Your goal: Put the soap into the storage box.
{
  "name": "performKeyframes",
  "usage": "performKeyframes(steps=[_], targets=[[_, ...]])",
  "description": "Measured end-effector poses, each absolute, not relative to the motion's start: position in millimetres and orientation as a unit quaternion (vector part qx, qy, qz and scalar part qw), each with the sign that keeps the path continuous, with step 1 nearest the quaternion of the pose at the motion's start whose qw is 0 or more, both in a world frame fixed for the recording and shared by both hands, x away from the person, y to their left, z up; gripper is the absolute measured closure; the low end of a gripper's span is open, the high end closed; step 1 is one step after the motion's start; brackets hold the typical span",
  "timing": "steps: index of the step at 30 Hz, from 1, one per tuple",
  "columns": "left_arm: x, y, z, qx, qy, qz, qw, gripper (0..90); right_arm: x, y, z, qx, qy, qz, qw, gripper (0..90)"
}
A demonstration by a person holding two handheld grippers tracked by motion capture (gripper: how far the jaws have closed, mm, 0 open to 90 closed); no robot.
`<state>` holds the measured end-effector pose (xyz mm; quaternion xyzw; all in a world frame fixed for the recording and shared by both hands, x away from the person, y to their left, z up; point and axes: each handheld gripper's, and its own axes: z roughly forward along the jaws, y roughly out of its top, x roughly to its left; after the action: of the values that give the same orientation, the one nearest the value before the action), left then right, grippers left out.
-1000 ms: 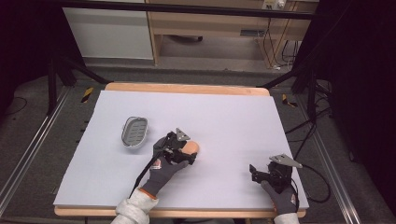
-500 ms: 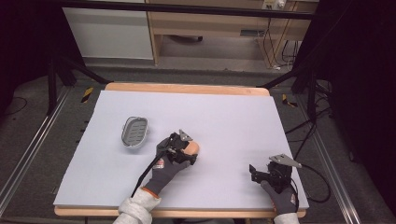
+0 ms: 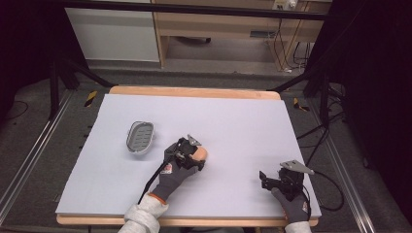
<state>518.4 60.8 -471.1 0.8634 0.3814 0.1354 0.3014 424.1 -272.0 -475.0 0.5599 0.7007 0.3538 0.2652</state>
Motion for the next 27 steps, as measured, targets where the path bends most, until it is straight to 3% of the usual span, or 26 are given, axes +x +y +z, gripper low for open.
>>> performKeyframes(steps=[15, 27], targets=[[517, 60, -469, 0.865, 0.380, 0.138, 0.299, 31.1, 424, -272, -475, 0.559, 0.702, 0.354, 0.265, 5.1], [503, 70, -444, 0.859, 0.362, 0.144, 0.332, 31.2, 424, -272, -475, 0.561, 0.699, 0.354, 0.267, 5.1]])
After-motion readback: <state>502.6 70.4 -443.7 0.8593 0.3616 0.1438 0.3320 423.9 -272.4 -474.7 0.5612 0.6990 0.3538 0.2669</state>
